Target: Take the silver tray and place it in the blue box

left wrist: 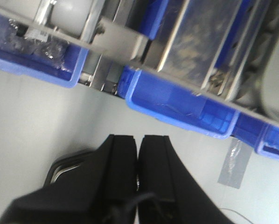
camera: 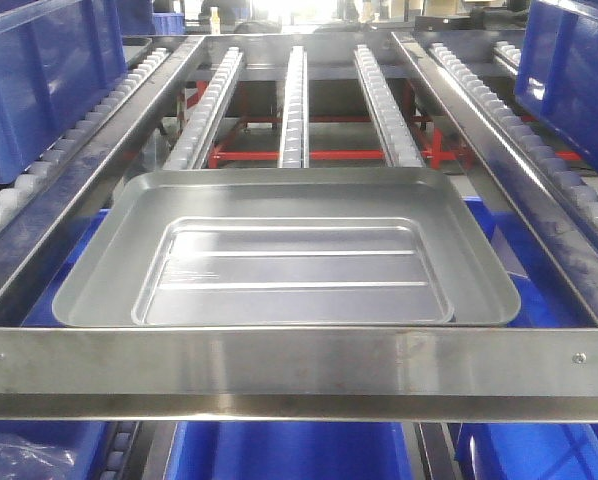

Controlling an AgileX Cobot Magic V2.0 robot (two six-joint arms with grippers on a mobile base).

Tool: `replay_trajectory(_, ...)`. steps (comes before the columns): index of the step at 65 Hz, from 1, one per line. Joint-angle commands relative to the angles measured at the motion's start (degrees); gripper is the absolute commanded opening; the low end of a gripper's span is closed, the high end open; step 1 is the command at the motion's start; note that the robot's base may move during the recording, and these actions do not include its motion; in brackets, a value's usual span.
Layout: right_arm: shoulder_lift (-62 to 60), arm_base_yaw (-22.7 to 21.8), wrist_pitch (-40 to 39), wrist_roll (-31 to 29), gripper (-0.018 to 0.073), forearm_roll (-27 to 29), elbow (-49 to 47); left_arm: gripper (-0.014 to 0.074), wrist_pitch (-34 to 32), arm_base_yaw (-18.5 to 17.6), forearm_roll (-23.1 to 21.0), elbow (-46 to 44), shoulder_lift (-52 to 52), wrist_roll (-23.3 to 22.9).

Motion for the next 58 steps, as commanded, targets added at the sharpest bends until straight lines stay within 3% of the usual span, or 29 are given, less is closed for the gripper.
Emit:
replay_trajectory(1,-1.25,0.58,1.87,0.44,0.0057,-0.1,-4.23,-0.0006,-0.21,-0.66,-1.59,-4.28,-0.86,-0.01)
replay_trajectory(10,0.28,4.49,4.28,4.44,0.0057,-0.43,-9.09,-0.0006,1.15,-5.18,2.57,-10.05,-0.86,-4.36)
replay_trajectory(17,3.57,9.54,4.69,9.54,0.0057,-1.9,-12.94,-0.0006,2.16,-10.43,11.5,-14.21,-0.86,-17.26)
replay_trajectory(23,7.33,13.93,5.03,14.0,0.0057,-3.78,-17.3,-0.0006,4.65,-15.31,22.19,-18.31,0.53,-28.08)
replay_trajectory(29,10.94,16.12,6.02,15.13,0.0057,-3.86,-21.31,-0.0006,9.01,-19.71,28.69,-22.15,4.28,-32.56)
replay_trajectory(43,16.82,16.92,7.28,16.1,0.0057,-3.6,-27.85,-0.0006,8.73,-26.7,27.85,-31.65,15.77,-32.78)
replay_trajectory(58,21.1,18.17,9.95,17.68,0.0057,-3.59,-30.73,-0.0006,9.34,-27.55,26.53,-39.16,26.76,-32.78)
